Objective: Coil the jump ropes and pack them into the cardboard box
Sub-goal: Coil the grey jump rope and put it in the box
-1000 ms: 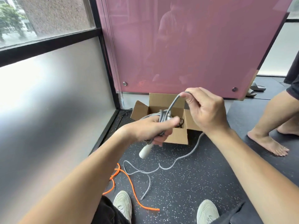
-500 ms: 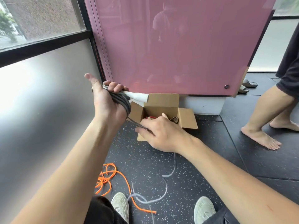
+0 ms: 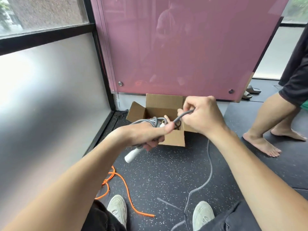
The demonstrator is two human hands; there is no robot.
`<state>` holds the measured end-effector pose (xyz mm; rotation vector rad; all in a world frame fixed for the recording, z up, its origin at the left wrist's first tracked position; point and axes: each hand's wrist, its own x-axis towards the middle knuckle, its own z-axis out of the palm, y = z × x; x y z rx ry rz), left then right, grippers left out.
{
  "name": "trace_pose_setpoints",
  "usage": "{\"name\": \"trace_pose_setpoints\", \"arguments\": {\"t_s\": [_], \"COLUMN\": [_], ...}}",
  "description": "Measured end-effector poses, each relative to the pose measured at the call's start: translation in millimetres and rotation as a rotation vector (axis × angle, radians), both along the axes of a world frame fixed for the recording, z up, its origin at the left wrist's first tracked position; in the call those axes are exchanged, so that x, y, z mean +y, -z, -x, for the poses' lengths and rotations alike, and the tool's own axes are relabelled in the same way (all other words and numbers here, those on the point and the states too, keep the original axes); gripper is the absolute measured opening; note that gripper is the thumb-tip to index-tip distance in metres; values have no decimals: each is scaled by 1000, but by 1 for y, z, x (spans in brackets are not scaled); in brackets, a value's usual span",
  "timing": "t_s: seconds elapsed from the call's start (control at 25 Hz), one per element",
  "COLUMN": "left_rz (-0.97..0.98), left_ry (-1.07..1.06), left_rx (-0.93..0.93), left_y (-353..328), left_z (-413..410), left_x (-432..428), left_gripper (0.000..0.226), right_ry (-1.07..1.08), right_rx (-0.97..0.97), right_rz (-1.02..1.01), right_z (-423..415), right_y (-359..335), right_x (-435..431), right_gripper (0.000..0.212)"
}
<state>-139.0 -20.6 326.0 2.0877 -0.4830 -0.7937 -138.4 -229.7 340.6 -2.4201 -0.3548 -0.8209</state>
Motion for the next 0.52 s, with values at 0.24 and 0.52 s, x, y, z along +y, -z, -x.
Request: {"name": "trace_pose_setpoints", "arguments": {"t_s": [0.24,0.52], "left_rz": [598,1373], "left_ry": [421,-603], "left_rx": [398,257], "left_y": [-8,-46], "left_z": [39,1], "left_x": [-42,-25], "left_gripper": [53,55], "right_ry": [124,-264], "right_rx": [118,593], "right_rz": [-222,214], "right_z": [-7,21], "right_y": [5,28], "right_x": [-5,55], "right_gripper": [25,20]}}
